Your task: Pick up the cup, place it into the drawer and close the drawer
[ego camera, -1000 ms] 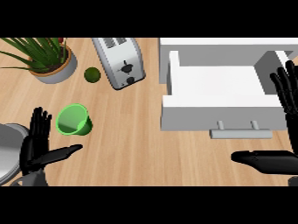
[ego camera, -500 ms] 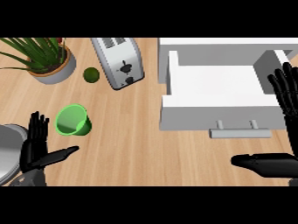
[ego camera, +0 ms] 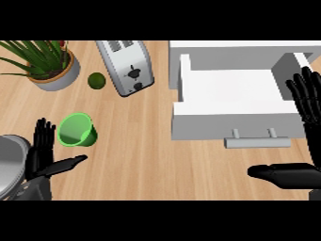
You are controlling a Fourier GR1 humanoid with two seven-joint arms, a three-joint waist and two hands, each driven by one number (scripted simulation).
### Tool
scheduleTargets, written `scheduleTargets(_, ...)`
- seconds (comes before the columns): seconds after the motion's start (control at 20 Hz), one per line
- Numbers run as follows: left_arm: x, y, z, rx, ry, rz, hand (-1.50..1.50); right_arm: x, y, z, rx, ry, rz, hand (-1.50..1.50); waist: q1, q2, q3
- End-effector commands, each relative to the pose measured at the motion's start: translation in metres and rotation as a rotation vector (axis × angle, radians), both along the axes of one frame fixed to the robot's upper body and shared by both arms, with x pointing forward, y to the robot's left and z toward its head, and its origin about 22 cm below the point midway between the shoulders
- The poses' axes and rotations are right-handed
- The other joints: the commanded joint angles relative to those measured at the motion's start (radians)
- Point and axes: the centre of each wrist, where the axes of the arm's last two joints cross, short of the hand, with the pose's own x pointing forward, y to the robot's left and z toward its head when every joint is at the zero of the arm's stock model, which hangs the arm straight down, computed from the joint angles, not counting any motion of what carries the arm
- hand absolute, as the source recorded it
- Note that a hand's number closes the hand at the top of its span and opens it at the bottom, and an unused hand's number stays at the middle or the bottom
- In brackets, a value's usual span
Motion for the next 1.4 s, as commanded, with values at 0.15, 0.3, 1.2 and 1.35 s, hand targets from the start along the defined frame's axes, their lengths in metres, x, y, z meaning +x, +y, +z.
scheduleTargets(0.15,0.014,-0.015,0.002,-0.005,-0.047,-0.019,-1.5,-0.001,0.008,-0.01,0.009,-0.012,0.005,-1.5,-0.008,0.003,-0.001)
scheduleTargets(0.3,-0.006,-0.011,-0.009,-0.031,-0.071,-0.035,-1.5,0.005,0.001,0.0,0.008,-0.014,0.023,-1.5,-0.011,0.006,-0.002)
scheduleTargets(1.2,0.026,-0.038,0.003,-0.268,-0.186,-0.238,1.5,0.008,0.008,-0.001,0.007,0.022,0.019,-1.5,-0.005,0.004,-0.001)
scheduleTargets(1.35,0.033,-0.041,0.008,-0.315,-0.222,-0.264,1.5,-0.006,-0.001,-0.014,0.02,0.023,0.031,-1.5,-0.013,0.003,-0.001)
